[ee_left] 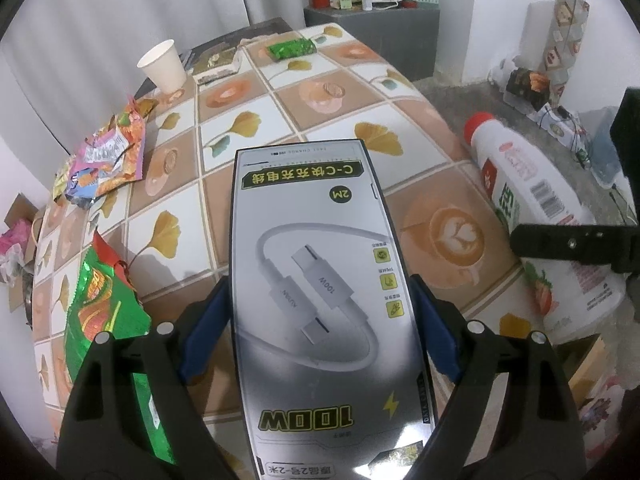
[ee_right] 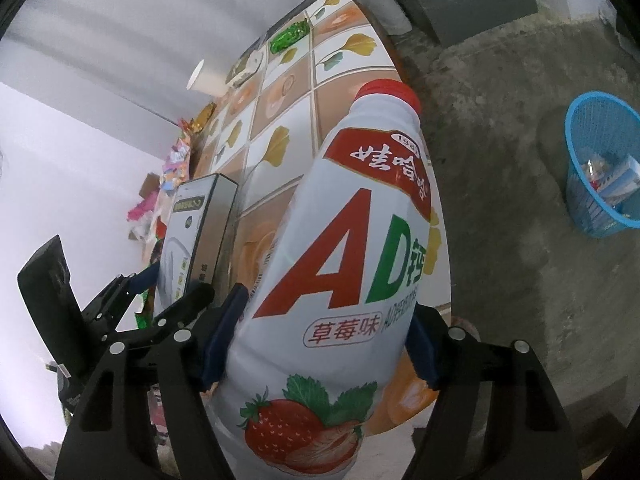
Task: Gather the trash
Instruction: 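Carry the cable box and AD bottle with both tools toward the wastebasket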
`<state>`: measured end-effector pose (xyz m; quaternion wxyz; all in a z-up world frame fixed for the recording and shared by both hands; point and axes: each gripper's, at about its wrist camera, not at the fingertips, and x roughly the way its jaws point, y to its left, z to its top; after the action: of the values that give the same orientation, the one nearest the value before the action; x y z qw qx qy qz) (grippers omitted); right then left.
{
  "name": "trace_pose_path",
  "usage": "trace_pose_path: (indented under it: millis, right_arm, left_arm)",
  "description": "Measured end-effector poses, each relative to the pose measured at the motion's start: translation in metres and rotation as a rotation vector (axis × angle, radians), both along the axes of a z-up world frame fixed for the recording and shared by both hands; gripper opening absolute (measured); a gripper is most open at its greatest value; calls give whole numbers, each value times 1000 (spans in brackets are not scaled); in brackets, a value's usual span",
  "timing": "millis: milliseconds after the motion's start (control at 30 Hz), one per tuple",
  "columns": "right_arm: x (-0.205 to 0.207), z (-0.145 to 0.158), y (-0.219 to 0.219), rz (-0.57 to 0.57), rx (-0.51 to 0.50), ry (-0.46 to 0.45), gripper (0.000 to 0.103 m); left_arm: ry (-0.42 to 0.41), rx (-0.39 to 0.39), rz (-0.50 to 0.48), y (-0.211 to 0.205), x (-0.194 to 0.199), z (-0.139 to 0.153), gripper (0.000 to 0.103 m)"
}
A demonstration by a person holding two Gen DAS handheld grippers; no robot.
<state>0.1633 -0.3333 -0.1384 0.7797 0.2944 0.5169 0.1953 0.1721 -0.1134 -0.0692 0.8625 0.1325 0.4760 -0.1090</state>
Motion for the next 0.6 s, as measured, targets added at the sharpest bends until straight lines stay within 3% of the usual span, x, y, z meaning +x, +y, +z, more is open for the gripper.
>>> trace_pose_path:
  millis: [600]
  right_arm:
    - [-25,19,-23,-62,125,-70,70]
  left_arm:
    - [-89,-82,-5,0,-12,47,81]
